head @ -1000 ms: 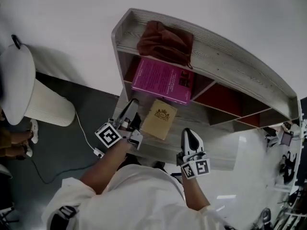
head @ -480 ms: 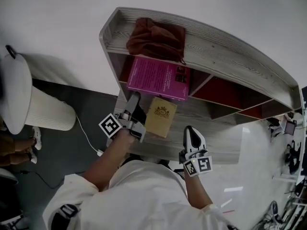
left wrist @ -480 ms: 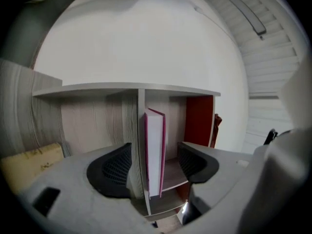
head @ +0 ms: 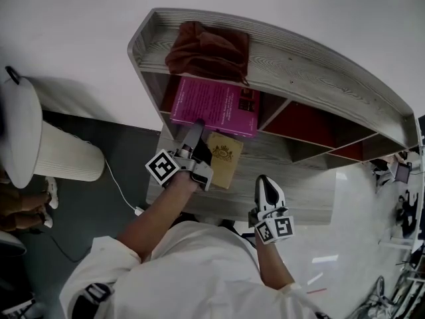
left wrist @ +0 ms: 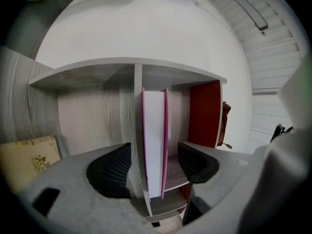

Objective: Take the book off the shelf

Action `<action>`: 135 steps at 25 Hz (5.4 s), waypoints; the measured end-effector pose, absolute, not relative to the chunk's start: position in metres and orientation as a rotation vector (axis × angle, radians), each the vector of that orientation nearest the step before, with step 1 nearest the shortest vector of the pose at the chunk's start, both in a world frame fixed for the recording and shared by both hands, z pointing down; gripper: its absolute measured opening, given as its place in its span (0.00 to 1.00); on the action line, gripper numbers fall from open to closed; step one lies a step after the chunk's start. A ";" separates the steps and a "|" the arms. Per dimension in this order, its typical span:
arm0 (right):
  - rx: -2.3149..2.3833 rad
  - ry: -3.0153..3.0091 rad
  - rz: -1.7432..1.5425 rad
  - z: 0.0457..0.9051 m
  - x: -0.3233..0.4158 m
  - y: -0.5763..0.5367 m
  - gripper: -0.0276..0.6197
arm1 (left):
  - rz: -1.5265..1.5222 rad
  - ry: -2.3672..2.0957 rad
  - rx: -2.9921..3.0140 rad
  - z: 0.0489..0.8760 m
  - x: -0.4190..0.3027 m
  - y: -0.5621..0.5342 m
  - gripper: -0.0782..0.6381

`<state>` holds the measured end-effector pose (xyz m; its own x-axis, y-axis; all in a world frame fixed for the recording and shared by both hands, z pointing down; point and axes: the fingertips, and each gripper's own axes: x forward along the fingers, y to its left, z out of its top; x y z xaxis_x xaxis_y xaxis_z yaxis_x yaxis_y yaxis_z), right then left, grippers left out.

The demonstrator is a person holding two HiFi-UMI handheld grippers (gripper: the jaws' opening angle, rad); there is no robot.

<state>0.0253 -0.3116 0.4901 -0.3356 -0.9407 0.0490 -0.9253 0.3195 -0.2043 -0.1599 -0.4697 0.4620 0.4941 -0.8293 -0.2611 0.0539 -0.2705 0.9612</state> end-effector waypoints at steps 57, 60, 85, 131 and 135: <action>-1.600 2.565 -0.197 0.483 0.064 -0.277 0.07 | -0.870 -0.933 2.010 0.434 -0.181 -0.357 0.32; -1.588 2.574 -0.187 0.482 0.066 -0.276 0.07 | -0.779 -1.016 2.129 0.430 -0.183 -0.345 0.32; -1.810 2.603 -0.209 0.504 0.133 -0.245 0.07 | -0.113 -1.514 2.660 0.454 -0.132 -0.249 0.32; -2.033 2.475 -0.160 0.506 0.072 -0.021 0.07 | 0.083 -1.359 2.725 0.516 -0.200 -0.052 0.32; -1.992 2.494 -0.150 0.498 0.084 -0.016 0.07 | 0.093 -1.392 2.690 0.513 -0.195 -0.040 0.32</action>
<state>0.0840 -0.0162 0.4982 -0.2217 -0.9699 0.1008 -0.9750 0.2187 -0.0395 -0.1950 -0.0396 0.5130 0.5773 -0.8097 0.1057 -0.8166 -0.5729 0.0705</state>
